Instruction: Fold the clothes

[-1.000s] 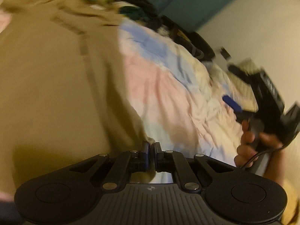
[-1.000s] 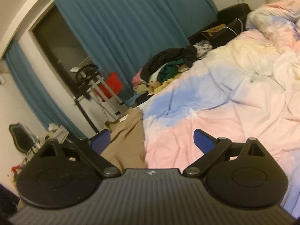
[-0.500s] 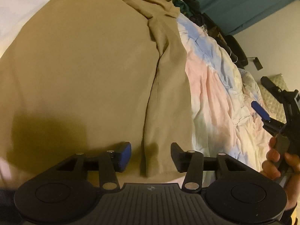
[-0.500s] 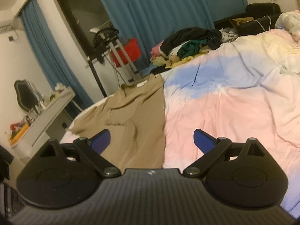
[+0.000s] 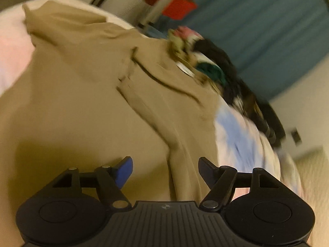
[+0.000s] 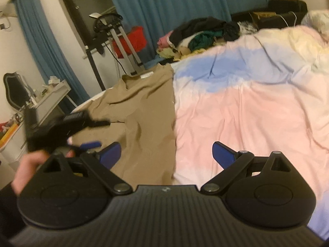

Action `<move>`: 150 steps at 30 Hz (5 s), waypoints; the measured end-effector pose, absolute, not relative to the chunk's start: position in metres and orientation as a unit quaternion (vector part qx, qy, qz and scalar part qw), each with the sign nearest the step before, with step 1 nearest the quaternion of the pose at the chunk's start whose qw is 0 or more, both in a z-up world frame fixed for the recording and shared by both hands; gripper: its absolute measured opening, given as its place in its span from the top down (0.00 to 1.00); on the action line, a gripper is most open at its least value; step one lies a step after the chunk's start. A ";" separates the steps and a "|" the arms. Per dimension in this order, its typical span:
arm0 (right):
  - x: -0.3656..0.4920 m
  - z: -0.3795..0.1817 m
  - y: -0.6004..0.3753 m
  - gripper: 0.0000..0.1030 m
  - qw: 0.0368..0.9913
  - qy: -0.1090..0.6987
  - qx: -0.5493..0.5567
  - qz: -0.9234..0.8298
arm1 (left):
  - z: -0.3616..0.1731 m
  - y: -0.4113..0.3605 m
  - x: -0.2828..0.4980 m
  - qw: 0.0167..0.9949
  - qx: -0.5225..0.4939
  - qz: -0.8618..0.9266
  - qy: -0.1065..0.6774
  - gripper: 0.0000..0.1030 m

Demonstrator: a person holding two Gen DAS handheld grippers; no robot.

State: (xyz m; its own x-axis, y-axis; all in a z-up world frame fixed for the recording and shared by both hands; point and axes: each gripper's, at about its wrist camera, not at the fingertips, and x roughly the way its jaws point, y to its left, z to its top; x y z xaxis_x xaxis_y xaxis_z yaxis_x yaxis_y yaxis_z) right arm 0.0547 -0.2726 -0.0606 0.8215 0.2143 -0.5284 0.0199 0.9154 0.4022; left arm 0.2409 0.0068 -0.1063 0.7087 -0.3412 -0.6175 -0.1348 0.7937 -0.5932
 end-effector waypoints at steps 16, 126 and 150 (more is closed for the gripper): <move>0.123 -0.111 -0.282 0.06 0.914 0.335 0.225 0.048 | -0.118 -0.019 0.340 0.924 -0.178 0.032 0.336 0.96; 0.390 -0.035 0.076 0.91 0.969 0.142 0.020 0.203 | -0.062 0.149 0.013 0.936 -0.250 0.057 0.241 0.01; 0.363 -0.069 -0.115 0.16 0.976 0.194 0.068 0.064 | -0.073 0.083 0.046 0.956 -0.135 -0.007 0.262 0.01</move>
State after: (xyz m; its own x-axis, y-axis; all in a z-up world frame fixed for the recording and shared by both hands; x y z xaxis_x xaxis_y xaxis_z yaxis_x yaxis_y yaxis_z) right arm 0.3631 -0.1154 -0.0685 0.9163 0.1518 -0.3706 -0.0986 0.9824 0.1587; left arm 0.0460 0.0827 -0.0730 0.8623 -0.0845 -0.4993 -0.0569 0.9636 -0.2613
